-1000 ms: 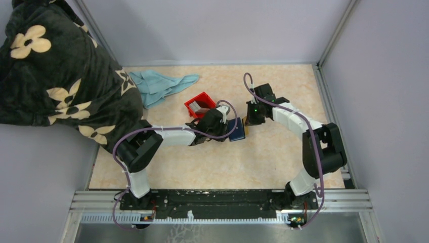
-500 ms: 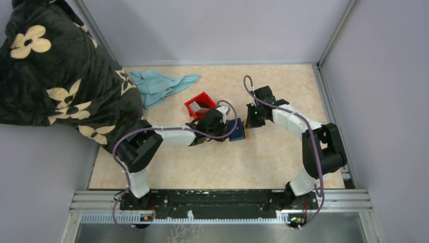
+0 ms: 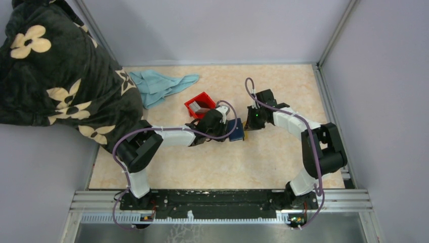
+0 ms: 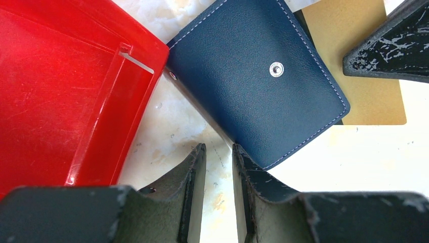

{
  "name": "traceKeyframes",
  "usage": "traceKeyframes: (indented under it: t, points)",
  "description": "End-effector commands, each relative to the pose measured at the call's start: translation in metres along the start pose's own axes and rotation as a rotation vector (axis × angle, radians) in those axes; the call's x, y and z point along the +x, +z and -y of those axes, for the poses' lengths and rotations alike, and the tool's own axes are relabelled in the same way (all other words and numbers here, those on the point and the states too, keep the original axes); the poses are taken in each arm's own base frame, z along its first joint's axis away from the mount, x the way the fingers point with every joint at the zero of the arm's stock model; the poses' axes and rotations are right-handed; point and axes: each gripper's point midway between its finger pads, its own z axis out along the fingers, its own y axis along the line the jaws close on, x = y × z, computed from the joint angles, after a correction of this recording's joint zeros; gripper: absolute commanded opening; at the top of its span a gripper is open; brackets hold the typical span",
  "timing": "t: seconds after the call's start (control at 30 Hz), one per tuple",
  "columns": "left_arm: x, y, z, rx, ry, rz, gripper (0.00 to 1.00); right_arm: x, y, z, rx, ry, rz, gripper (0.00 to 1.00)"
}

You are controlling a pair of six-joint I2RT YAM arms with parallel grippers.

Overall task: Put the credit cards into the card holder
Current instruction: Open the card holder at the center of the board.

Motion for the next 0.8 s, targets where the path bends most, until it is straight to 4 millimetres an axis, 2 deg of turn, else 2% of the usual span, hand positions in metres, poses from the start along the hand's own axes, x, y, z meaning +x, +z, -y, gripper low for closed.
traceKeyframes:
  t: [0.0, 0.5, 0.77]
  points:
    - [0.053, -0.005, -0.016, -0.054, 0.009, -0.160, 0.33, -0.016, -0.003, -0.011, -0.065, 0.011, 0.064, 0.00]
    - [0.055, -0.007, -0.018, -0.064, 0.014, -0.163, 0.33, -0.013, -0.002, 0.005, -0.108, 0.096, 0.087, 0.00]
    - [0.054, -0.009, -0.018, -0.063, 0.016, -0.160, 0.33, -0.013, 0.003, -0.003, -0.187, 0.124, 0.091, 0.00]
